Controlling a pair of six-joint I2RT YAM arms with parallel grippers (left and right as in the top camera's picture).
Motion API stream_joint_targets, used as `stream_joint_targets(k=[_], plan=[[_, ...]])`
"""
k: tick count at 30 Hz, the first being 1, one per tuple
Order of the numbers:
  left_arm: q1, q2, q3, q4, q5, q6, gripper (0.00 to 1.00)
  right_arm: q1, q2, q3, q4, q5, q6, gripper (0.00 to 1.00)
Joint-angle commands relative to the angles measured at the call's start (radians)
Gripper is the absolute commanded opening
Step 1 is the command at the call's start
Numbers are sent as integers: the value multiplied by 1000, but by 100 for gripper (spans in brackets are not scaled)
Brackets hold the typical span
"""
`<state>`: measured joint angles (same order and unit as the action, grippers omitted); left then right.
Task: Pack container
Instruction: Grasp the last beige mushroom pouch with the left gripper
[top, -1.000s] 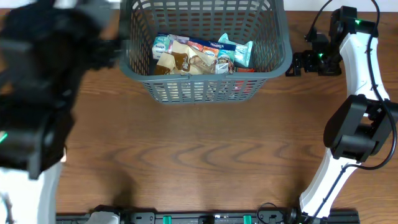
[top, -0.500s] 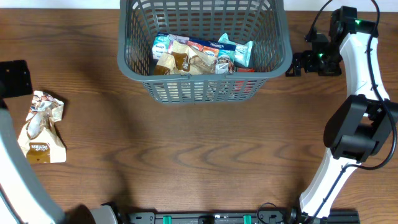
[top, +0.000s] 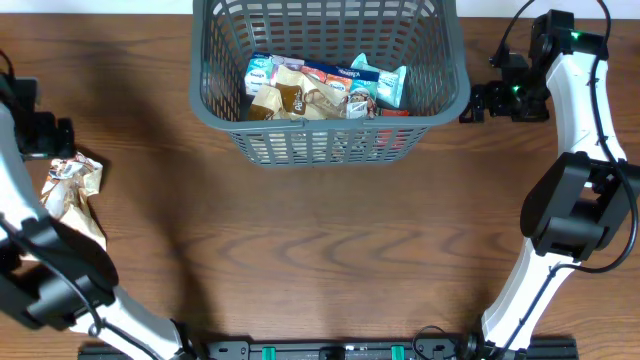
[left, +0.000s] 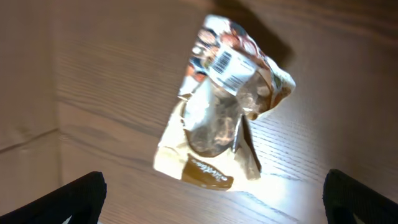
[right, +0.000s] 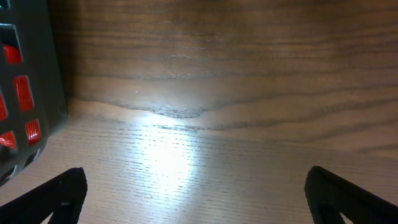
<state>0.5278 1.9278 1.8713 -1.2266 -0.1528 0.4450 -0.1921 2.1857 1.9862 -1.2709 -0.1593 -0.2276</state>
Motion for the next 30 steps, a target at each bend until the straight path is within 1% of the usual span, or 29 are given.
stream_joint_targets(k=[1, 9, 13, 18, 22, 30], plan=[[9, 60, -3, -19, 14, -5, 99, 10, 7, -3, 1, 8, 15, 99], [48, 195, -3, -16, 14, -3, 99, 10, 7, -3, 1, 13, 50, 99], [76, 235, -3, 4, 14, 59, 99, 10, 7, -3, 4, 13, 59, 99], [102, 269, -3, 40, 14, 100, 98, 10, 7, -3, 19, 13, 60, 99], [121, 295, -3, 65, 14, 158, 99, 10, 7, -3, 38, 13, 77, 99], [134, 361, -3, 143, 16, 176, 98, 10, 7, -3, 49, 13, 135, 99]])
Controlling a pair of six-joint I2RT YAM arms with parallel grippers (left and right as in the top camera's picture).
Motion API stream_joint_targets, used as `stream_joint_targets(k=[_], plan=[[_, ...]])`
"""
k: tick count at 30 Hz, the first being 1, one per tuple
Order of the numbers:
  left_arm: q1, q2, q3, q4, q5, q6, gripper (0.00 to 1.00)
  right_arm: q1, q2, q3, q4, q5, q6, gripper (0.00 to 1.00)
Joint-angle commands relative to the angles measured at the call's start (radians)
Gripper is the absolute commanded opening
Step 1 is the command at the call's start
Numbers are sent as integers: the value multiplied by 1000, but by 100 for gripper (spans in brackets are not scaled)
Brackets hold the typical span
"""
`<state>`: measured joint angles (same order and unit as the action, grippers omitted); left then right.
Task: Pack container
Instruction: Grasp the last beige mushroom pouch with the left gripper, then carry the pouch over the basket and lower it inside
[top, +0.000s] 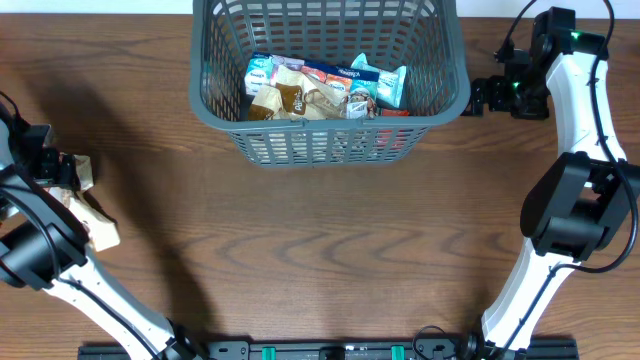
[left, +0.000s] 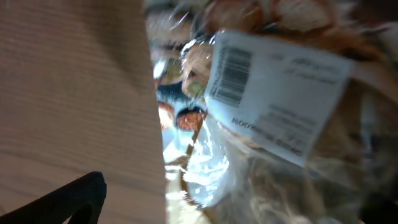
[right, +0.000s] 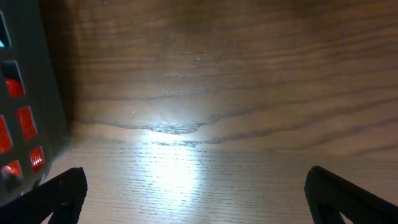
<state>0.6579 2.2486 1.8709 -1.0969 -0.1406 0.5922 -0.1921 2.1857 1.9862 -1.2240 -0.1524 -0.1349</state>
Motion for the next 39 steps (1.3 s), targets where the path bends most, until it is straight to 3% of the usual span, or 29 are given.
stream_joint_targets(k=[1, 9, 11, 15, 19, 23, 34, 39], plan=[[4, 50, -3, 16, 7, 29, 99, 10, 7, -3, 2, 6, 47, 99], [4, 116, -8, 23, 86, 24, 100, 10, 7, -3, -3, 6, 79, 99], [4, 126, -8, 23, 100, 24, 95, 10, 7, -3, -3, 6, 79, 99], [4, 133, -8, 22, 121, 24, 67, 10, 7, -3, -3, 6, 97, 99], [2, 132, -8, 21, 134, 10, 29, 10, 7, -3, -7, 6, 97, 99], [-8, 128, -8, 22, 134, -33, 8, 10, 7, -3, -7, 6, 97, 99], [-110, -64, -6, 22, 133, -102, 6, 10, 7, -3, -5, 7, 93, 99], [-163, -243, -6, 22, 134, -229, 6, 10, 7, -3, 2, 7, 93, 99]])
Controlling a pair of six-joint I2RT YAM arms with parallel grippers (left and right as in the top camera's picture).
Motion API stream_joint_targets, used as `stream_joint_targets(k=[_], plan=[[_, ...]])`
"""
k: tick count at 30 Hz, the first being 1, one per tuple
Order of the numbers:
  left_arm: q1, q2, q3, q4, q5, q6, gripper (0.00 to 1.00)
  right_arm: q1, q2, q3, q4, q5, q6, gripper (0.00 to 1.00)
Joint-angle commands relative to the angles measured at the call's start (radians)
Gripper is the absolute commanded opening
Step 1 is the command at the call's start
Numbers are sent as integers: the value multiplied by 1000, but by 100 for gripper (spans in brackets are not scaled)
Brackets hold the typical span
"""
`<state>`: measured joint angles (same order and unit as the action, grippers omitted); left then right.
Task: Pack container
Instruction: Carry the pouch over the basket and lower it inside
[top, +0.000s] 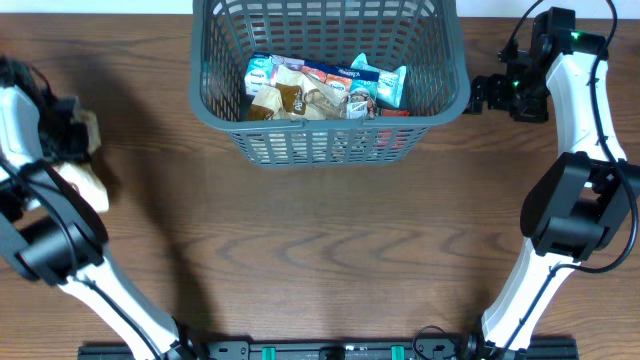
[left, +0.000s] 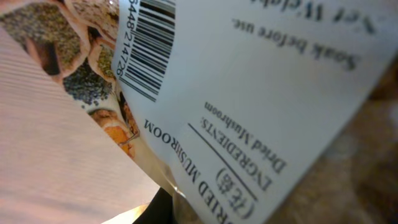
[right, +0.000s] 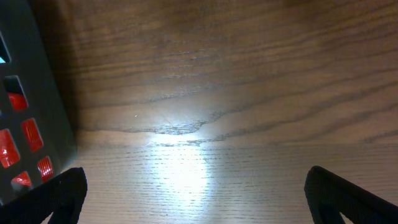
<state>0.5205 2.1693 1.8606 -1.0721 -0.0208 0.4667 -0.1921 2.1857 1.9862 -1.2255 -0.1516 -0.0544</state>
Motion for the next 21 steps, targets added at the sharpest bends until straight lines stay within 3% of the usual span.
stream_joint_targets(k=[1, 7, 12, 18, 21], plan=[[-38, -207, 5, 0, 14, -127, 6, 10, 7, -3, 3, 6, 12, 99], [-144, -464, 5, 82, 153, -163, 6, 10, 7, -3, 2, 6, 5, 99], [-330, -625, 5, 211, 258, -147, 6, 10, 7, -3, 0, 6, 4, 99], [-634, -696, 5, 372, 261, 6, 6, 10, 7, -3, 5, 6, -22, 99], [-765, -684, 4, 404, 272, 192, 6, 10, 7, -3, 3, 5, -22, 99]])
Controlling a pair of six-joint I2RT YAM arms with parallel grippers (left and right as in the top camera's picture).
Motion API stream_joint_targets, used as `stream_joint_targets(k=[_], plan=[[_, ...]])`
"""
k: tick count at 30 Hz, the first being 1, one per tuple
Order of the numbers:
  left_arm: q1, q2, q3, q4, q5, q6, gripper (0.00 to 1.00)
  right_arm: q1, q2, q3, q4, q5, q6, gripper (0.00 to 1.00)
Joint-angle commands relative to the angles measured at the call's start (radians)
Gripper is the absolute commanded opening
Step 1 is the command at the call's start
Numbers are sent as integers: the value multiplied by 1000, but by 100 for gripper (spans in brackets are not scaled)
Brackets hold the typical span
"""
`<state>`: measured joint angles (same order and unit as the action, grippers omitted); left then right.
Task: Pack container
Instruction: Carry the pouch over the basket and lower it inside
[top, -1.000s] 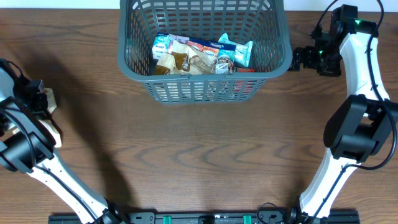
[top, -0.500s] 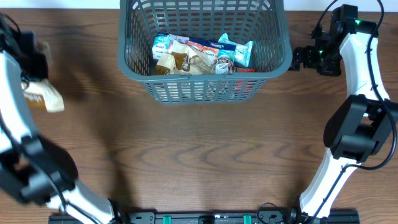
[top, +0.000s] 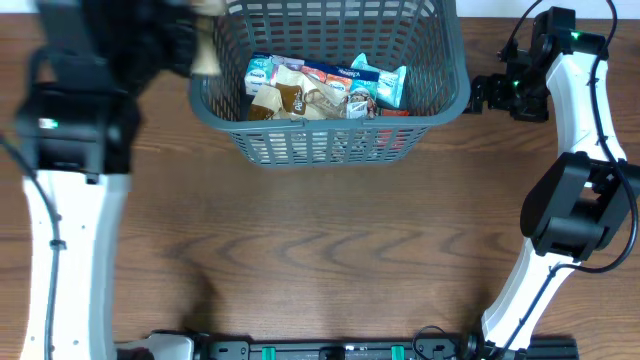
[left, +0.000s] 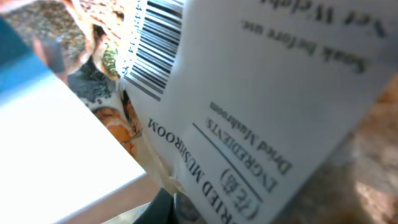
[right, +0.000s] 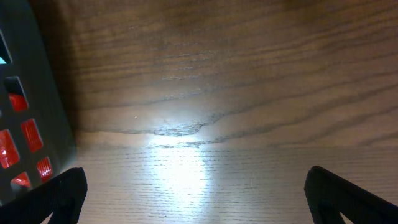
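The grey mesh basket (top: 320, 146) stands at the back middle of the table and holds several snack packets (top: 322, 88). My left gripper (top: 186, 45) is raised close to the overhead camera, by the basket's left rim. It is shut on a dried mushroom packet (top: 207, 42). That packet's white barcode label (left: 267, 93) fills the left wrist view, with a bit of a dark finger (left: 163, 208) showing beneath it. My right gripper (top: 478, 98) is open and empty, low over the table just right of the basket. Its wrist view shows the basket wall (right: 37, 93) at the left.
Brown wooden table (top: 330, 250). The raised left arm (top: 70, 130) hides the back left part of the table in the overhead view. The right arm (top: 580, 150) runs along the right edge. Red packaging (right: 28, 134) shows through the basket's mesh.
My left gripper, still shut on the mushroom packet, has gone from the far left of the table up and to the right, to the basket's left rim. The right arm has not moved.
The mushroom packet lay on the table at the far left with my left gripper open above it. Then the gripper was down at the packet, then shut on it at the left edge. Now the packet is held beside the basket's left rim. The right gripper stayed open.
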<state>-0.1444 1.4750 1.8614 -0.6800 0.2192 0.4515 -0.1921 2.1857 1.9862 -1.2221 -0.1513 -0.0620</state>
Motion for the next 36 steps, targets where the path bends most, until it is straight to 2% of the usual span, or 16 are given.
stream_joint_targets(k=[1, 4, 7, 11, 20, 29, 36], plan=[[-138, 19, 3, 13, 36, 283, 6, 10, 7, -3, 0, 5, -14, 99], [-227, 56, 3, 15, 36, 474, 6, 10, 7, -3, -1, 5, -23, 99], [-282, 110, 3, 38, 35, 569, 6, 10, 7, -3, 0, 5, -22, 99], [-334, 201, 3, 122, 35, 563, 6, 10, 7, -3, -5, 5, -23, 99], [-365, 433, 3, 362, 35, 371, 6, 10, 7, -3, -16, 5, -33, 99], [-356, 566, 3, 371, 32, 352, 6, 10, 7, -3, -28, 5, -52, 99], [-338, 613, 3, 319, 32, 278, 6, 10, 7, -3, -31, 5, -55, 99]])
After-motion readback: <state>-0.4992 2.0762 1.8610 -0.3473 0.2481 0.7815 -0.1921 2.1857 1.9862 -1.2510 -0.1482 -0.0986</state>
